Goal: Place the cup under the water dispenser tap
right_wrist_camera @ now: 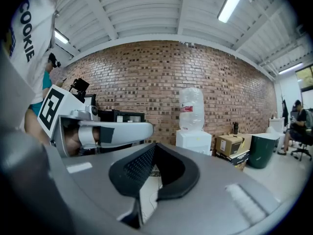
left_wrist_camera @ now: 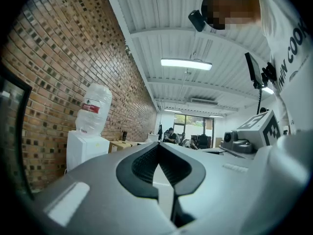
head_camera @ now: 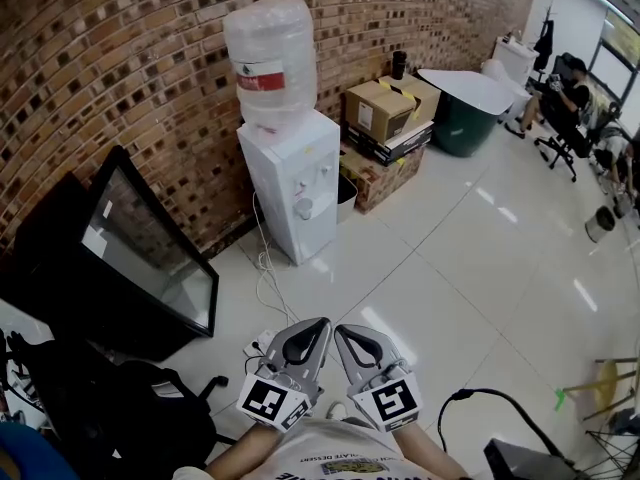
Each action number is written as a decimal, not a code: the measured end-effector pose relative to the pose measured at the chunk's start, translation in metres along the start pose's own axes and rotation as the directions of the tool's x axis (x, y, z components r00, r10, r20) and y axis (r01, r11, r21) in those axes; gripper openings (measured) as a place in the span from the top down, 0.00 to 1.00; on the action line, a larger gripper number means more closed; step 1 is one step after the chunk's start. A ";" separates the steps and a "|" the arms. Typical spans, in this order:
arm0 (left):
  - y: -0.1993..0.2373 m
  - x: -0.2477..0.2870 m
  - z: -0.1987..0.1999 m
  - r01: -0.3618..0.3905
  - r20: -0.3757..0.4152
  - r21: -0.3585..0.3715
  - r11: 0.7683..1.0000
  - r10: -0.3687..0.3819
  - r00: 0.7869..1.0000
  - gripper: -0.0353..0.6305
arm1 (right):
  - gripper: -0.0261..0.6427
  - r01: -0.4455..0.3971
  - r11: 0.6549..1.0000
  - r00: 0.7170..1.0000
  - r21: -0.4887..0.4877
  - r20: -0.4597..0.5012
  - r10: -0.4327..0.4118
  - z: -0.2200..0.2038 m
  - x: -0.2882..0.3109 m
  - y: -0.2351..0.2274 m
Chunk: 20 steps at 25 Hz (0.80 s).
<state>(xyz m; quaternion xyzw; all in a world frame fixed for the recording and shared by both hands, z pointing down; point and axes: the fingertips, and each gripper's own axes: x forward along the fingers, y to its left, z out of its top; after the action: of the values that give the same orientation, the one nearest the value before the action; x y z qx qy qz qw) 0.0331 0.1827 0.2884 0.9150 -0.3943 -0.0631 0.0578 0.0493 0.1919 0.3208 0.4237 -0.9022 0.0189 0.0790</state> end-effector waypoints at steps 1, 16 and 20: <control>0.000 -0.004 0.000 0.005 0.001 -0.002 1.000 -0.005 1.000 0.96 | 0.95 0.001 1.000 1.000 0.000 0.000 -0.001 0.001 0.001 0.004; 0.025 -0.045 0.015 0.002 0.033 0.004 1.000 -0.002 0.999 0.96 | 0.95 0.048 0.999 0.999 -0.002 0.008 -0.048 0.011 0.014 0.041; 0.022 -0.051 0.014 0.005 0.030 -0.001 1.000 -0.005 1.000 0.96 | 0.95 0.053 0.999 0.999 -0.001 0.008 -0.053 0.012 0.012 0.046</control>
<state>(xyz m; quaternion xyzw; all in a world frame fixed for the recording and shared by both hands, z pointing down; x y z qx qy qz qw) -0.0199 0.2038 0.2821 0.9150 -0.3926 -0.0771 0.0525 0.0050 0.2111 0.3128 0.4474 -0.8910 0.0144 0.0761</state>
